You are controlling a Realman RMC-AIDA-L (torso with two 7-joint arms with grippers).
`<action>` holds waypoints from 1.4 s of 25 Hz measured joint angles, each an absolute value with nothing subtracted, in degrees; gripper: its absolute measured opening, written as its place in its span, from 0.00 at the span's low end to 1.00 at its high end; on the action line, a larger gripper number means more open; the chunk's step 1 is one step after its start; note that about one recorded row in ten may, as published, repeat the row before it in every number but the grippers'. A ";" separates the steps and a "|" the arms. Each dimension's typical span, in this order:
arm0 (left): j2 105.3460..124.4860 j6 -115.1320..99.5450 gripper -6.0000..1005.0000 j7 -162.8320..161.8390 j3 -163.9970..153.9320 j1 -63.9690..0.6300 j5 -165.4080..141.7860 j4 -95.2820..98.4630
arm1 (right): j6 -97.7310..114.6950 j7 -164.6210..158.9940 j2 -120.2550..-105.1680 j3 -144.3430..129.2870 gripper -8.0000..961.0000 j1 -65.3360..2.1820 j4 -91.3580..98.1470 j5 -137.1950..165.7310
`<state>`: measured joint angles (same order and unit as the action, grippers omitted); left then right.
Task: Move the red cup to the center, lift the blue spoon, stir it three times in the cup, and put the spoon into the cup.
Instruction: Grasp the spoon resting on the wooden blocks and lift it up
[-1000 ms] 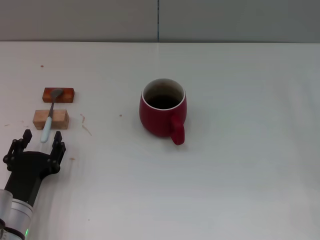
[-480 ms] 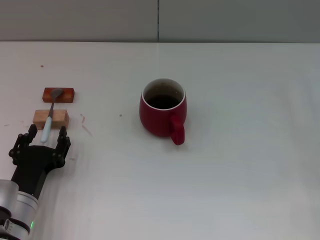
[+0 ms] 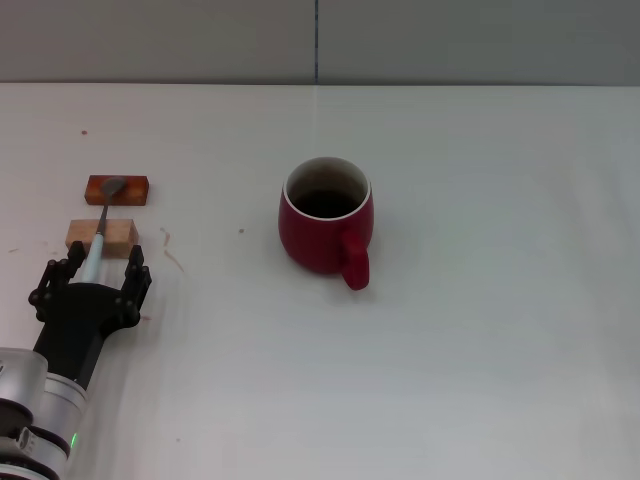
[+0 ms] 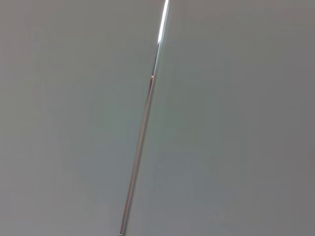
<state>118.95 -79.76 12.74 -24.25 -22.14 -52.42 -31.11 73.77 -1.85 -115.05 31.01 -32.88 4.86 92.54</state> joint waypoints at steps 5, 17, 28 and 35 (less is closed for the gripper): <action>118.94 -79.62 0.67 12.75 -24.11 -22.14 -52.46 -30.64 | 73.81 -1.84 -115.06 30.99 0.70 -32.78 4.98 92.54; 118.75 -79.60 0.62 12.77 -22.97 -21.52 -52.47 -29.79 | 74.44 -1.84 -115.04 30.93 0.70 -32.78 5.07 92.54; 118.78 -78.72 0.62 12.84 -22.85 -21.70 -52.56 -29.50 | 74.44 -1.84 -115.10 30.86 0.70 -32.78 5.04 92.54; 118.91 -78.11 0.62 12.83 -22.72 -21.91 -52.56 -29.00 | 74.52 -1.84 -115.14 30.85 0.70 -32.69 4.94 92.54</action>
<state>118.91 -78.11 12.83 -22.72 -21.91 -52.56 -29.00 74.52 -1.85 -115.14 30.85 -32.69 4.94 92.54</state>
